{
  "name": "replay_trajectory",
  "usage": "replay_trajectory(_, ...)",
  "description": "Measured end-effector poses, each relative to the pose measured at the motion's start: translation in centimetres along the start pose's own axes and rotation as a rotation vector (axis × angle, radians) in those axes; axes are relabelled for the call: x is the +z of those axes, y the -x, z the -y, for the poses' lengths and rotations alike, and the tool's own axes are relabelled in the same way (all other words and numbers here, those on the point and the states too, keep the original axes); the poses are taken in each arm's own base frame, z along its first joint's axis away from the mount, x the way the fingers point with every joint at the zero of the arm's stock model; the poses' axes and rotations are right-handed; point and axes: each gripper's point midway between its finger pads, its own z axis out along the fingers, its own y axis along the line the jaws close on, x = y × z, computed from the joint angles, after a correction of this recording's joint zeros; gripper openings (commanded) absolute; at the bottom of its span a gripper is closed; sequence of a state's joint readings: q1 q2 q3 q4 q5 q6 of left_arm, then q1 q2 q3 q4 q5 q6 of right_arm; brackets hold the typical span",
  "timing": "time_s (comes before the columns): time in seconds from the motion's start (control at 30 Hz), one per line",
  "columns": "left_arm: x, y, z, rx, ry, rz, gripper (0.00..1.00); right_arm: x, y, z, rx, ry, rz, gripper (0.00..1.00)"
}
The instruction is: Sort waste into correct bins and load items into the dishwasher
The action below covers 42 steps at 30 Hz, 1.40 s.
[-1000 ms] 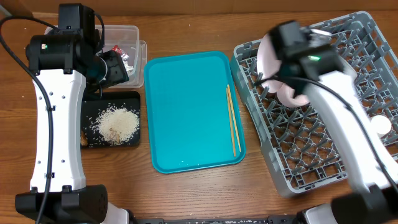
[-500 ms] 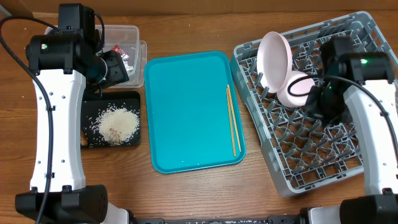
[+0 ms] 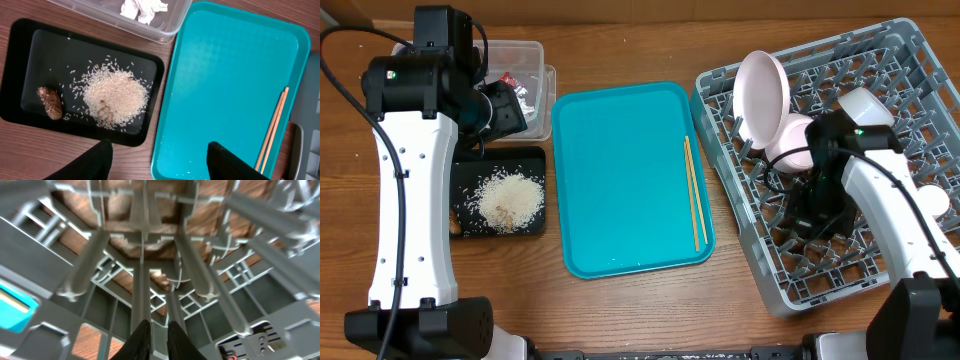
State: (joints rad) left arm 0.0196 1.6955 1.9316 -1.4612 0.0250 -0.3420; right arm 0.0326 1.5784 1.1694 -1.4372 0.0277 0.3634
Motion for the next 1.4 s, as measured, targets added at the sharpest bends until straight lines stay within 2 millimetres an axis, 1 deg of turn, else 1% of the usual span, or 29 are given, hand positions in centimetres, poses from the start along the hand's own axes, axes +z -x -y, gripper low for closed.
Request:
replay_trajectory(0.13,0.0,0.1,0.0,0.000,-0.001,0.003,0.63,0.9,-0.3,-0.2,0.000,0.014,-0.018,0.15)
replay_trajectory(0.33,0.0,0.1,0.1,0.001,-0.002,0.006,0.63,1.0,-0.2,-0.5,-0.003,0.029,-0.014,0.15)
replay_trajectory(0.63,0.0,0.2,0.1,0.000,-0.002,0.006,0.64,0.8,0.1,-2.5,-0.040,0.142,-0.012,0.15)
replay_trajectory(1.03,0.0,0.2,0.1,0.000,-0.002,0.006,0.65,0.8,0.2,-2.7,-0.047,0.154,-0.010,0.15)
replay_trajectory(1.4,0.0,0.1,0.1,0.001,-0.002,0.006,0.65,0.6,0.4,-3.6,-0.051,0.203,-0.005,0.15)
